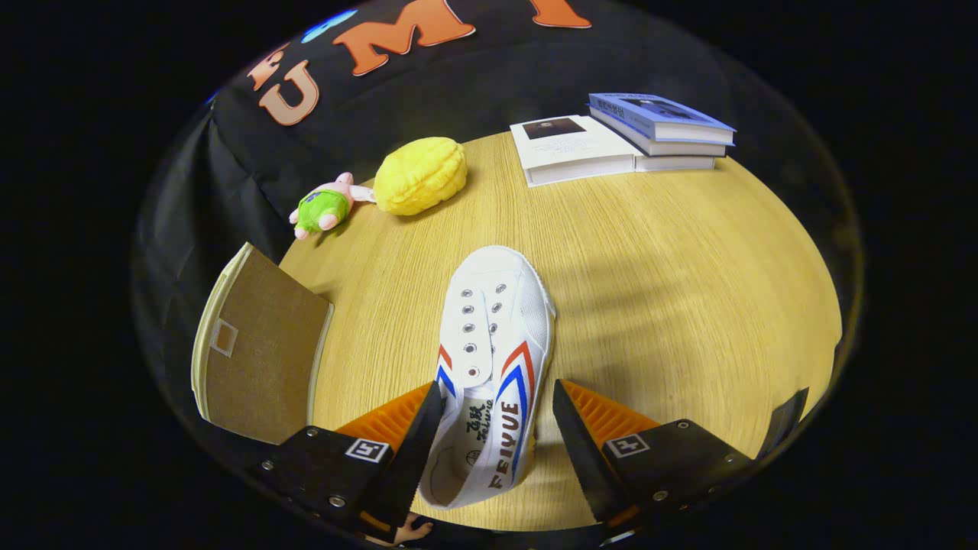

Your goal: Open the storage box then place both shoes into the box .Put the left shoe in first, then the right shoe, with the right side of both shoes facing outward in a uniform manner.

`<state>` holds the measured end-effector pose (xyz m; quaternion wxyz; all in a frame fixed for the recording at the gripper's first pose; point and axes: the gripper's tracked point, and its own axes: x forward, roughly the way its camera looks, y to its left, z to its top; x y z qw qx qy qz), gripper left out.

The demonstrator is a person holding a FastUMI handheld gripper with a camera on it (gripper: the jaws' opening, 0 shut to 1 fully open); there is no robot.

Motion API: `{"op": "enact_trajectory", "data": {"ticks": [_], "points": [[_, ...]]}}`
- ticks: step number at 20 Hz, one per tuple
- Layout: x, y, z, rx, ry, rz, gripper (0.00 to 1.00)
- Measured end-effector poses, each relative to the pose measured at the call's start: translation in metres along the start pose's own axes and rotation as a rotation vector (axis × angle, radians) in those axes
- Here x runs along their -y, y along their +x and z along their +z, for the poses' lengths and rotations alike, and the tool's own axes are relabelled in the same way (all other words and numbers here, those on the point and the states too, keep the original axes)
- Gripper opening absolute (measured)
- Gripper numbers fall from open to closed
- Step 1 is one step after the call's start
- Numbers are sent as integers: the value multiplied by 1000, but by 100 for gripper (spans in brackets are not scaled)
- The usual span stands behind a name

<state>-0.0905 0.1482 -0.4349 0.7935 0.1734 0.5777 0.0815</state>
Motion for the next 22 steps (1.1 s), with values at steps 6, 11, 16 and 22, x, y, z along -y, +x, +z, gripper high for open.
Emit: {"op": "enact_trajectory", "data": {"ticks": [6, 11, 16, 22], "points": [[11, -2, 10, 34, 5, 4, 76], [11, 14, -6, -21, 7, -4, 62], [20, 14, -5, -28, 65, -32, 24], [6, 5, 4, -24, 101, -20, 9]]}}
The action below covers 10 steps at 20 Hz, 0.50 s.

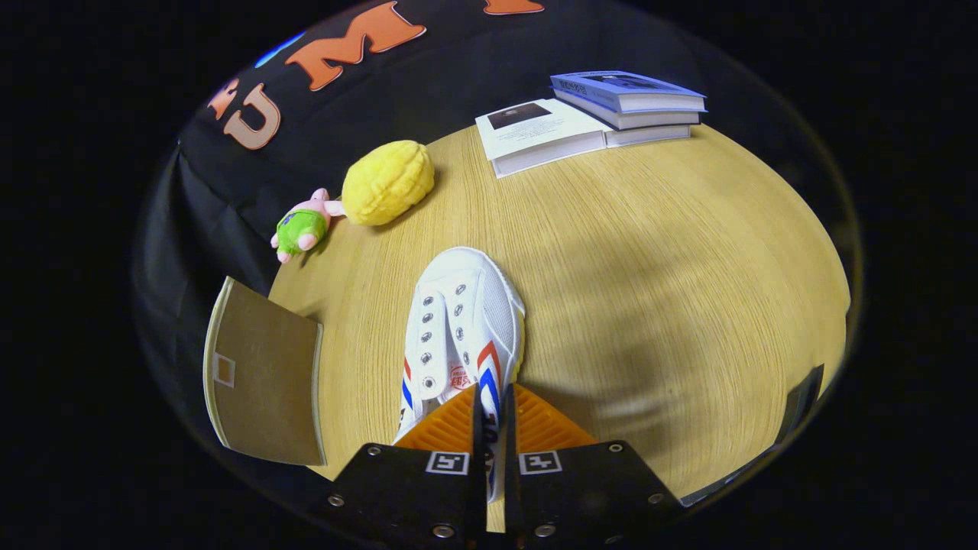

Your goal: Open the storage box then place both shoes into the box .Put the left shoe in first, then the right shoe, with the right side of both shoes facing outward in a uniform manner.

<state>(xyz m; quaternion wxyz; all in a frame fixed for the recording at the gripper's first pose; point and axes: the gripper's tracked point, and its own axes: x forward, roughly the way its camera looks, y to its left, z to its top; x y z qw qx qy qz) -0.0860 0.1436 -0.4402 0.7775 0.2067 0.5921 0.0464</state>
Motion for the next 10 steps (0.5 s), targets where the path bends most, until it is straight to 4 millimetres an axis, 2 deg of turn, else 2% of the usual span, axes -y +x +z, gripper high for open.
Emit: {"op": "enact_trajectory", "data": {"ticks": [10], "points": [[-93, -44, 36, 84, -116, 108, 9]]}}
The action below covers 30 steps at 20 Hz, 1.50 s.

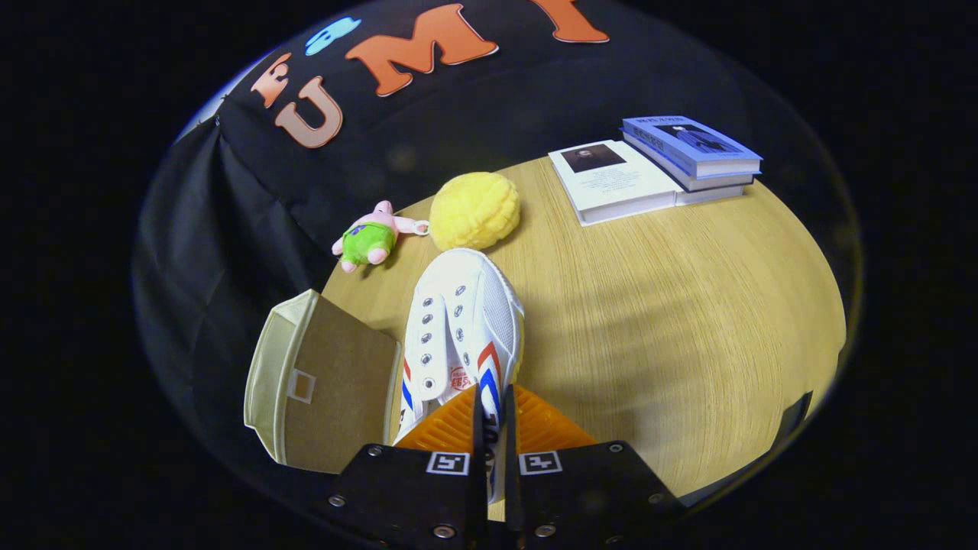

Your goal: Open the storage box then place both shoes into the box .Put the left shoe in first, then the right shoe, with the right side of both shoes facing outward in a uniform manner.

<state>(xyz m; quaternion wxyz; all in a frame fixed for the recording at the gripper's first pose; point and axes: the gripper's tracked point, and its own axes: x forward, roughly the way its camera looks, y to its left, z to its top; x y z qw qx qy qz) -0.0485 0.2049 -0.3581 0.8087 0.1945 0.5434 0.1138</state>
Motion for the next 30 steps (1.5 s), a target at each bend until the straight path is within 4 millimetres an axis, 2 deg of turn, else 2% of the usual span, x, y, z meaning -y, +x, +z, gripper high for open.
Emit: {"op": "enact_trajectory", "data": {"ticks": [7, 11, 18, 22, 26, 29, 30], "points": [[-87, -25, 28, 47, -94, 116, 9], [-138, -29, 25, 47, -140, 188, 9], [-221, -17, 11, 27, -215, 299, 9], [-243, -1, -1, 10, -272, 301, 9], [-249, 19, -15, -20, -326, 278, 9], [-256, 27, -22, -30, -358, 277, 10], [-260, 28, -22, -21, -360, 286, 16]]}}
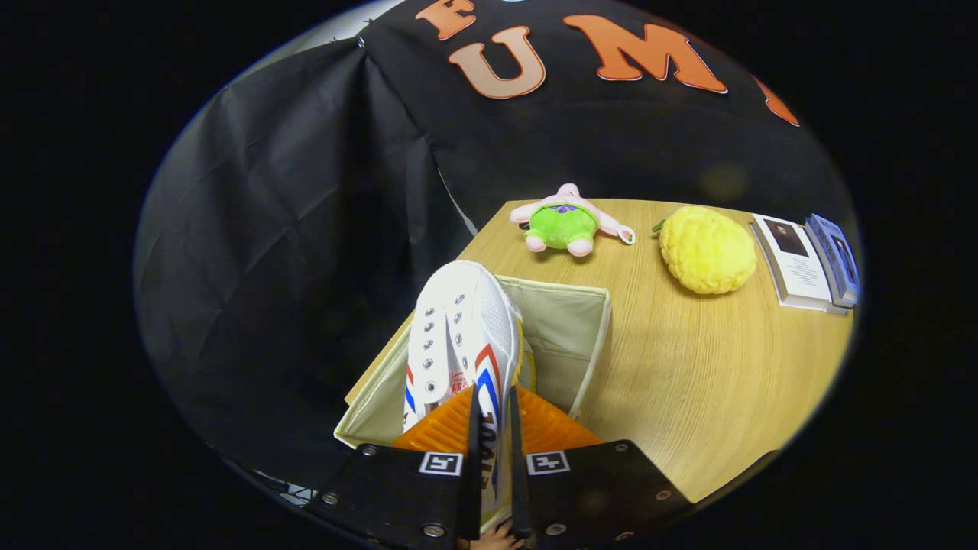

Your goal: Open the storage box then place both shoes into the box .Put the left shoe in first, then the right shoe, with the right side of both shoes facing outward in a uniform manner.

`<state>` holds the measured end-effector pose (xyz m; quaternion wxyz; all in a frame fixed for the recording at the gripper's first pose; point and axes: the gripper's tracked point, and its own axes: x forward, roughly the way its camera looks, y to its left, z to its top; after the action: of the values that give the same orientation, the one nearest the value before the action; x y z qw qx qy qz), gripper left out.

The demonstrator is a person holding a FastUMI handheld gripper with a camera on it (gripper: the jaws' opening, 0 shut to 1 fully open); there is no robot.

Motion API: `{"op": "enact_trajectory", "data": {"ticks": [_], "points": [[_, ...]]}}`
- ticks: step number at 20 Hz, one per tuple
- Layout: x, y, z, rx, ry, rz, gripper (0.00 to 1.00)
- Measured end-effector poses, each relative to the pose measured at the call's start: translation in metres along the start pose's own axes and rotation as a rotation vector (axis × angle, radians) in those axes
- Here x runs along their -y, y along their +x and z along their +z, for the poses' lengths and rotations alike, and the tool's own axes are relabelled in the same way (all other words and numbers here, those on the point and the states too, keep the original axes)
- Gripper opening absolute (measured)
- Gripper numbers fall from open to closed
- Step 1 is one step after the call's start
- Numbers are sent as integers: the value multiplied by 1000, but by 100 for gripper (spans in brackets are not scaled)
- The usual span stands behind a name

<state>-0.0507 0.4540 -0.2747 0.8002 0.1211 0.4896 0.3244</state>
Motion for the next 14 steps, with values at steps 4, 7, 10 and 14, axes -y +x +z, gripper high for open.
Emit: {"op": "enact_trajectory", "data": {"ticks": [4, 7, 10, 14], "points": [[-20, -15, 26, 112, -3, 68, 37], [-8, -32, 31, 147, -18, 44, 53], [8, -50, 34, 186, -47, 10, 68], [31, -84, 46, 298, -76, -30, 83]]}}
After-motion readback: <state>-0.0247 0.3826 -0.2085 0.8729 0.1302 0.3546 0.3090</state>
